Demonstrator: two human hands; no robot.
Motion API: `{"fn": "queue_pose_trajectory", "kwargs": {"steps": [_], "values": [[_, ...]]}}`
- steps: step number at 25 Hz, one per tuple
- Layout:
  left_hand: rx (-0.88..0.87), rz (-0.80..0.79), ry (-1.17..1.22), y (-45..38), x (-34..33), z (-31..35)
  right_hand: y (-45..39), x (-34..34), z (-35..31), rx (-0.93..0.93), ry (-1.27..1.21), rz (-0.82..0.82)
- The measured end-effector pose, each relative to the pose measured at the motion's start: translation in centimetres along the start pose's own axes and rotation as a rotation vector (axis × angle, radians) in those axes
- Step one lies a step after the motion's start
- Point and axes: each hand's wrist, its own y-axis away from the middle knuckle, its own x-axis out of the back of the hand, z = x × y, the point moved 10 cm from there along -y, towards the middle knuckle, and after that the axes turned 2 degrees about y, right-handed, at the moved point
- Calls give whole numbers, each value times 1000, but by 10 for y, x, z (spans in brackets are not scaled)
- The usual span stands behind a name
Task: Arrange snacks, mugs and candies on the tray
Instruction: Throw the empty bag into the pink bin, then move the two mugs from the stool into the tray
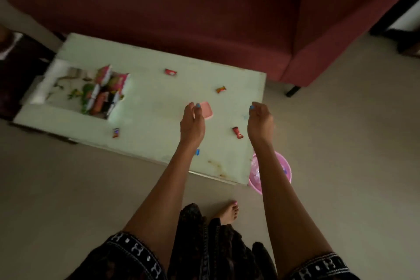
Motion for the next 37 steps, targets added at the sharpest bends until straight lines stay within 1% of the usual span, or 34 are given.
{"fn": "queue_pose_trajectory", "kwargs": {"steps": [4, 8, 11, 15, 17, 22, 25, 31, 34, 37], "values": [[-49, 98, 80, 1, 101, 3, 51, -52, -68, 122, 15, -65], [-63, 170, 103, 5, 207, -21, 115, -118, -113, 212, 23, -153], [-43, 209, 140, 11, 282, -51, 167, -172, -135, 240, 8, -215], [-79, 283, 139, 23, 371, -93, 228, -236, -153, 279, -2, -265], [-43, 314, 164, 28, 406, -113, 252, -263, -164, 296, 22, -294], [5, 369, 271, 16, 459, -149, 282, -328, -200, 355, 50, -373], [16, 373, 259, -6, 483, -163, 283, -369, -219, 369, 82, -402], [97, 388, 249, -84, 533, -171, 265, -460, -271, 390, 102, -460], [127, 369, 203, -129, 552, -163, 253, -501, -310, 473, 155, -493], [134, 378, 178, -182, 574, -149, 235, -545, -355, 513, 202, -526]]}}
